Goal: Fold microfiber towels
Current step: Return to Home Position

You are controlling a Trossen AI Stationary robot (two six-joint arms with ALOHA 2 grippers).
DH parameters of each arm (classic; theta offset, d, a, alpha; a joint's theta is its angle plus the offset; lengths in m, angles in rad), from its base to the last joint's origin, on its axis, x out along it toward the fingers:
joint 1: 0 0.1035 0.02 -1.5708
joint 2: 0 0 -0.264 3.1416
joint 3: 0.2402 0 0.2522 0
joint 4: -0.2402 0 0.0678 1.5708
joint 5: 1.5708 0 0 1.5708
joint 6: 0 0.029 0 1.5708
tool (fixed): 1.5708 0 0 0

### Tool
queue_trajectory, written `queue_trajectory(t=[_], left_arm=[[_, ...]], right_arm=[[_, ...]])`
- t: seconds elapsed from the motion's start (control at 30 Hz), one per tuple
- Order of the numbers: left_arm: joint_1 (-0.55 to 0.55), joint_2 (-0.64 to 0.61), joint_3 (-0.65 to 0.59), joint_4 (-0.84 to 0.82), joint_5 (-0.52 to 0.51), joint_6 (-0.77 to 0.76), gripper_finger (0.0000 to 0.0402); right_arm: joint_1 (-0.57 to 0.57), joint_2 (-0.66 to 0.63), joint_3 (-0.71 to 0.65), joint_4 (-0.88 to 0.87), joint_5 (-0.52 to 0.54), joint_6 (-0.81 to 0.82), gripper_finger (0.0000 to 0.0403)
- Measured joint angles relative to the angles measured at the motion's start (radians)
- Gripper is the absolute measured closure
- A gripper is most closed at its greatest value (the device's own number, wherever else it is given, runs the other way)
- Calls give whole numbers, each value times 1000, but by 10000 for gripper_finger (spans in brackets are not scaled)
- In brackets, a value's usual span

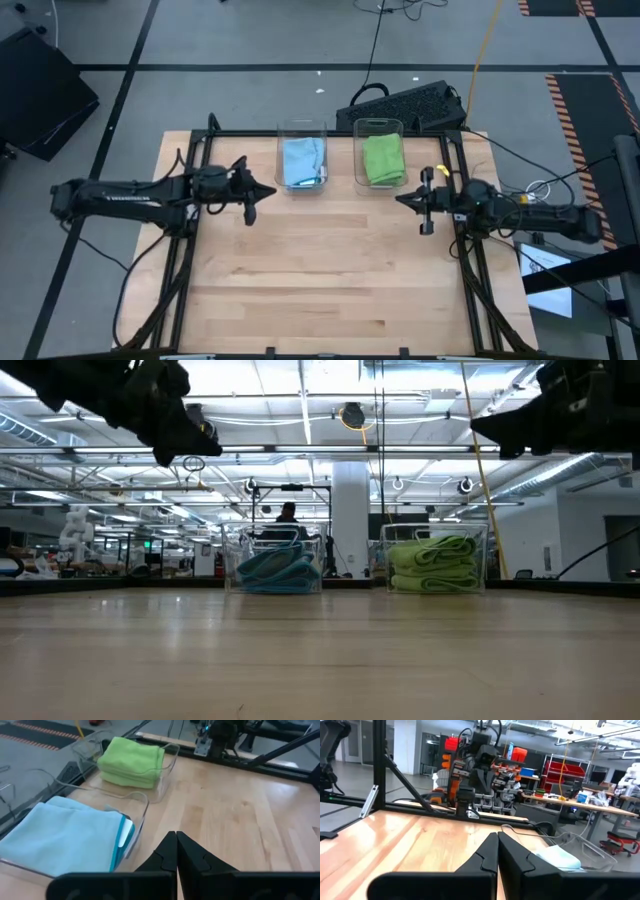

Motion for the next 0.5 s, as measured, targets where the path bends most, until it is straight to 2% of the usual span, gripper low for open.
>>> queue_trajectory(t=[0.23,0.5], left_arm=[[7,-111,-153,143,12,-36,400],[7,-273,-216,151,8,-36,401]], right_arm=[[0,-115,-68,-1,-7,22,403],[0,-264,-110,-71,-1,-18,403]])
